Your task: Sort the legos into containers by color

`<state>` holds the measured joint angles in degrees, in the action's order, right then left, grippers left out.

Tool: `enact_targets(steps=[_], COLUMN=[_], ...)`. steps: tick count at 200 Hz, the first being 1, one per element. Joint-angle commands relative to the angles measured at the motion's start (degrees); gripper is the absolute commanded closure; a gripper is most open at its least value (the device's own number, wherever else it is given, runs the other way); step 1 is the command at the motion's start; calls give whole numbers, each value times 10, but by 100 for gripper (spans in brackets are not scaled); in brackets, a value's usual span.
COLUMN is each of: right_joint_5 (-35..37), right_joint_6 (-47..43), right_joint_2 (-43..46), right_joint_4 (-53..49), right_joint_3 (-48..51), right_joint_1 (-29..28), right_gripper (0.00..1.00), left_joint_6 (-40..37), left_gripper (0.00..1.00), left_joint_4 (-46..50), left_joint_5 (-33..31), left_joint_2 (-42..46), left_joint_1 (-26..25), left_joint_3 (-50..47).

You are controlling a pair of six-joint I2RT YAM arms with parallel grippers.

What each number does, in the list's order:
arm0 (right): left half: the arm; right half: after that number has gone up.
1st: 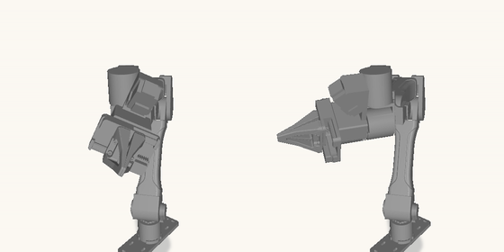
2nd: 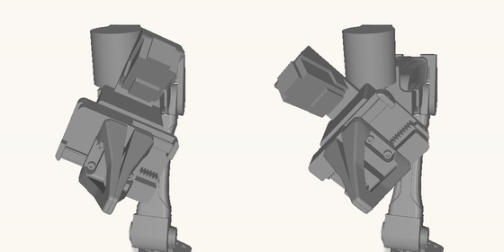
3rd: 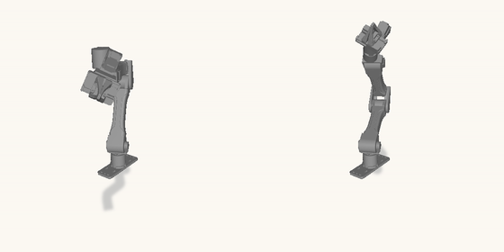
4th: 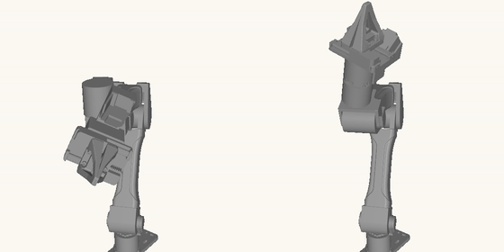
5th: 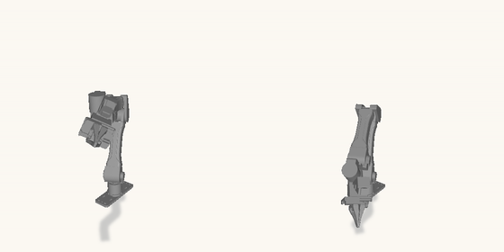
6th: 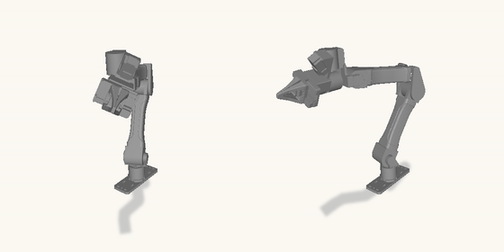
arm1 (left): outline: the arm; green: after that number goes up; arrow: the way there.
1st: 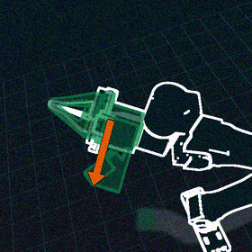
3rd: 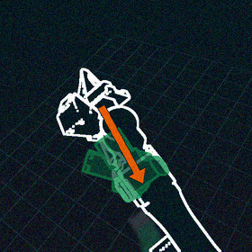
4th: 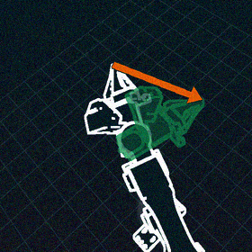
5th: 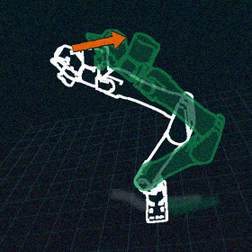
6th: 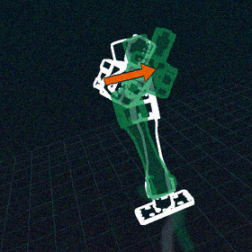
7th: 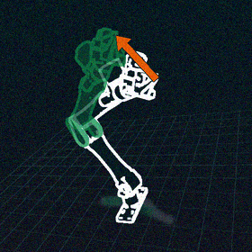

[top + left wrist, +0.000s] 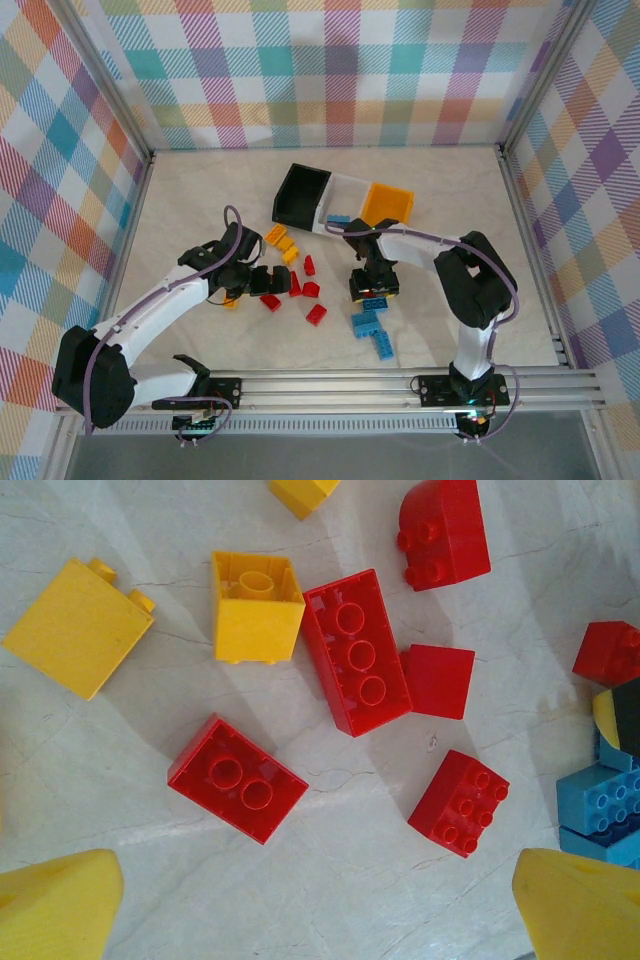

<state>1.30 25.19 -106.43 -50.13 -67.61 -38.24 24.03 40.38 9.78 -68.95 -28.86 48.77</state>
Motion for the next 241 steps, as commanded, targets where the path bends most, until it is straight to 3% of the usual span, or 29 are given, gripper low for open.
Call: enact_targets(steps=[1,46,90,124,166,204,223,241], right_joint_5=[12,27,27,13,2,2,-7,-4], right_joint_6=[3,-3,-25,-51,-73,-67,-53,-58], right_joint_2=[4,53,55,-24,-212,-362,-359,-310], right_joint_4=[-23,-79,-133,-147,-178,-229,-227,-207], right_joint_3=[8,-44,-163,-322,-592,-828,-834,-763], right_joint_1=[-3,10,29,67,94,100,107,107], right_gripper=[35,34,33,33,31,18,15,15], left_joint_6=[4,13,19,25,26,23,14,3], left_gripper=[0,0,0,0,0,0,0,0], left_joint_4=[4,-3,-11,-7,26,50,51,47], left_joint_5=[-6,-6,-4,-2,-14,-19,-15,-5], left_joint_2=[10,13,5,3,10,4,-5,-19], left_joint_1=[-9,-9,-9,-9,-9,-9,-10,-17], left_joint_3=[-10,-15,-12,-10,6,29,39,44])
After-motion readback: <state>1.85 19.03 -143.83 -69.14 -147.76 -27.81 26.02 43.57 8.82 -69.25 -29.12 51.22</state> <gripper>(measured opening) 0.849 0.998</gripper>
